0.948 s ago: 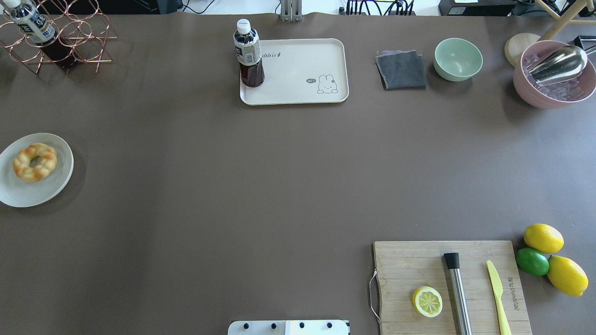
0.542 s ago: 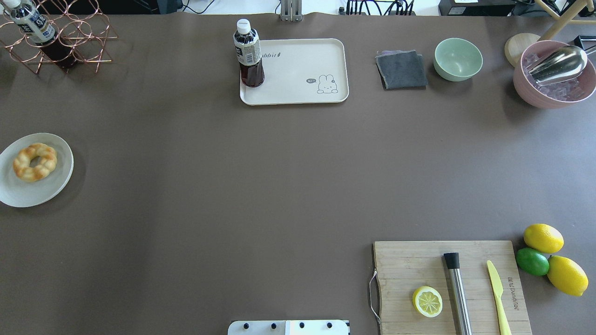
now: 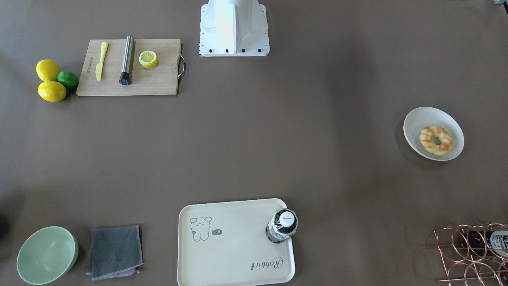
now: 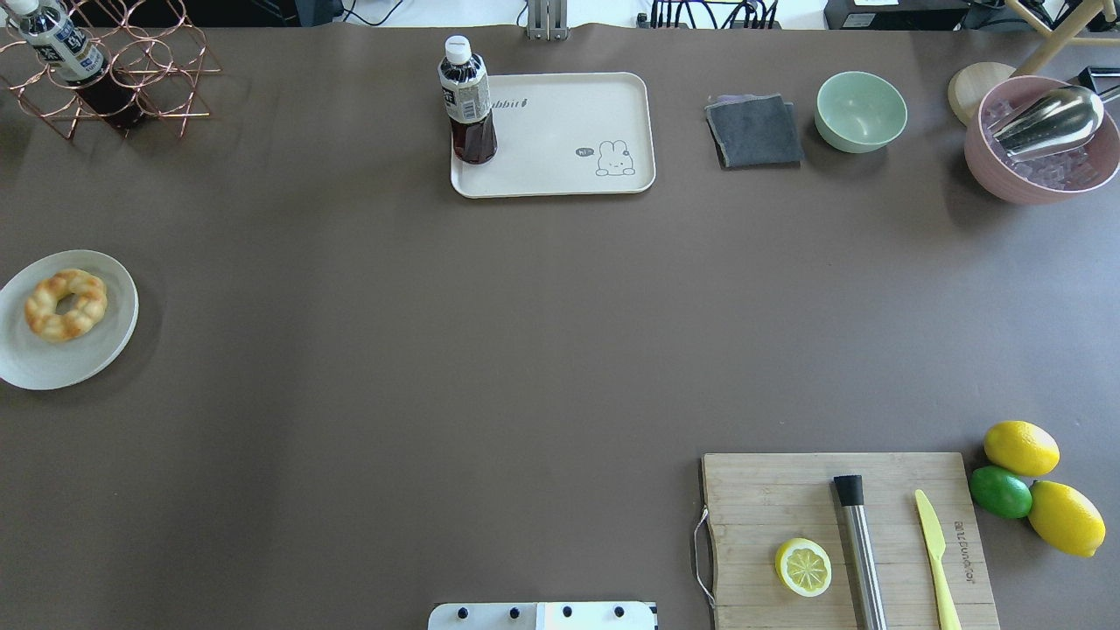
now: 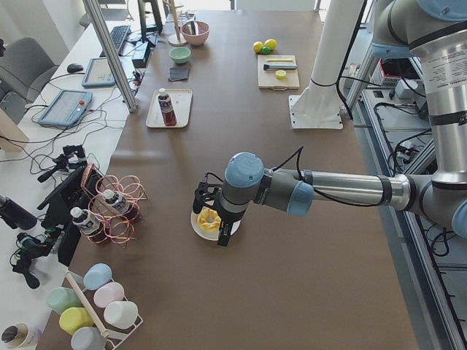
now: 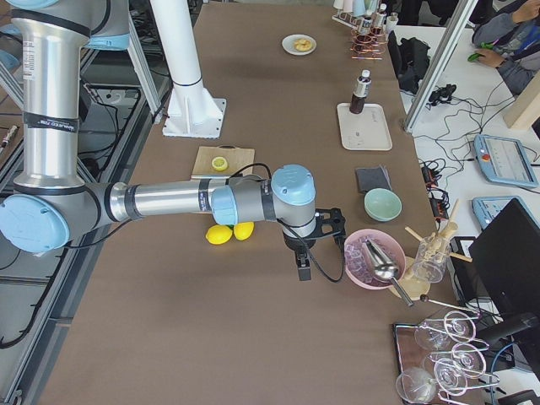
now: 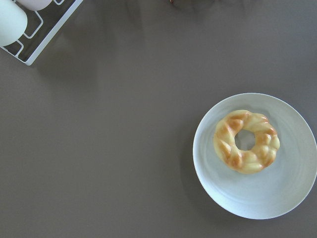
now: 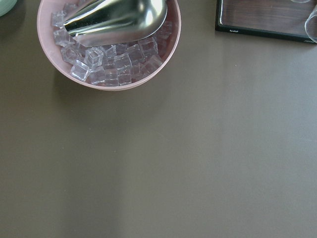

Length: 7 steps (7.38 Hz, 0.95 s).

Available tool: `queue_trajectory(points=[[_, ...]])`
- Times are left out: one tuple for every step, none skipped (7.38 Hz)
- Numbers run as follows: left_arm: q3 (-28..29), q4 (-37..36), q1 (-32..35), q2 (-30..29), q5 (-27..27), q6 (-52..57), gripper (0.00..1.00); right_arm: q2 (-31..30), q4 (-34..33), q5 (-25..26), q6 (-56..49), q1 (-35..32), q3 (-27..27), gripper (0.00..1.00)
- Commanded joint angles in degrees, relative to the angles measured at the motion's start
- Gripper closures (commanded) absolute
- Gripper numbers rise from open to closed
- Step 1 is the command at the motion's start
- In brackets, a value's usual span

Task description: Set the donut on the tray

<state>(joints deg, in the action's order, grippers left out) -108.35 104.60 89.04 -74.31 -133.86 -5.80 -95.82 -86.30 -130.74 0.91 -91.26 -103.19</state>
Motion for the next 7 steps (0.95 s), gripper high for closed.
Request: queue_trajectory(points=[[3.2, 0.6, -4.5, -1.1, 0.4, -2.0, 0.02, 0.2, 0.2, -0.1, 0.1, 0.7, -0.1, 0.0], [6.4, 3.8, -8.0, -3.3, 2.5, -5.8, 0.02, 0.3, 0.2, 0.0, -0.1, 0.7, -0.1, 0.0], [12.0, 10.6, -10.8, -4.9, 4.2, -7.5, 0.02, 0.2, 0.5, -0.4, 0.0, 0.7, -0.3, 0.0], [17.1, 15.8, -12.0, -7.2, 4.1, -10.4, 0.02, 0.0, 2.1, -0.7, 0.1, 0.7, 0.2, 0.0], [19.7, 18.4, -13.9, -8.3, 4.2, -11.2, 0.02, 0.1, 2.2, -0.6, 0.1, 0.8, 0.4, 0.0], [21.1, 18.9, -14.9, -9.4, 4.2, -11.7, 0.02, 0.1, 2.2, -0.6, 0.1, 0.9, 0.4, 0.0], [21.3, 19.8, -16.4, -9.5, 4.2, -14.8, 0.02, 0.1, 2.2, -0.6, 0.1, 1.3, 0.4, 0.0]])
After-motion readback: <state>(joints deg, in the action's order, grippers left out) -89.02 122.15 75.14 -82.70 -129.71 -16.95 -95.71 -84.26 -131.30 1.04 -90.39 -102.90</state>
